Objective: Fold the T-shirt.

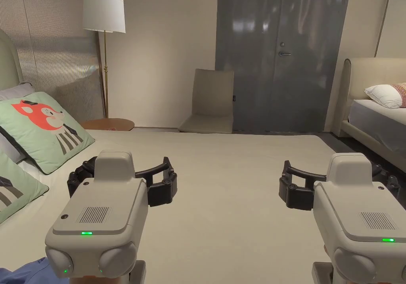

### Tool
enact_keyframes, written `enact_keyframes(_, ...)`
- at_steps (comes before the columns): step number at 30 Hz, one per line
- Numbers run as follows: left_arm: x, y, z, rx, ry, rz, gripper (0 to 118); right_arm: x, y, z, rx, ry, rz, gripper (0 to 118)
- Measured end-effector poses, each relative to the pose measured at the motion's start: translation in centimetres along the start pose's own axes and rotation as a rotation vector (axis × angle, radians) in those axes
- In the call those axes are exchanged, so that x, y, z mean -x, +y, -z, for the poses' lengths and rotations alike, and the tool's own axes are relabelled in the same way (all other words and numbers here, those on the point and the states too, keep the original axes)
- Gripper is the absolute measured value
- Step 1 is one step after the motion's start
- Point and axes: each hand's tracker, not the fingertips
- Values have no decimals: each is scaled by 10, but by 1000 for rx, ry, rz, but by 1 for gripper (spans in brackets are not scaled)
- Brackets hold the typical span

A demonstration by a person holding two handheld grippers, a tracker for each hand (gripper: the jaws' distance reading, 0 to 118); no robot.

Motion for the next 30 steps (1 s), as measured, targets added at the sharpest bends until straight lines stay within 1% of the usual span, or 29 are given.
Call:
enact_keyframes(19,-1,2,-4,-2,-8,6,109,-2,3,-4,-1,-16,11,118)
enact_keyframes(20,-1,2,-4,-1,-11,6,107,-2,3,-5,2,-15,12,118)
enact_keyframes(21,-1,2,-5,-3,-17,8,93,-2,3,-5,5,-13,10,117)
enact_keyframes(22,-2,2,-7,-11,-21,12,67,-3,3,-6,2,-4,15,109)
enact_keyframes(23,-3,1,-8,-19,-17,23,31,-3,3,-9,-10,3,19,90)
enact_keyframes(24,-5,1,-7,-20,1,38,1,-2,3,-10,-18,-1,15,49)
enact_keyframes(25,-6,1,-7,-16,0,39,0,0,4,-10,-15,-20,-7,15)
enact_keyframes(26,-5,0,-8,-16,-6,30,0,1,4,-9,-10,-33,-23,2)
enact_keyframes(28,-4,0,-9,6,-65,-1,0,-2,6,-8,-3,-18,-5,0)
enact_keyframes(29,-5,-1,-11,-4,-53,5,0,-3,7,-6,22,4,10,0)
enact_keyframes(30,-8,-3,-11,-10,-49,11,0,-4,8,-6,20,0,17,0)
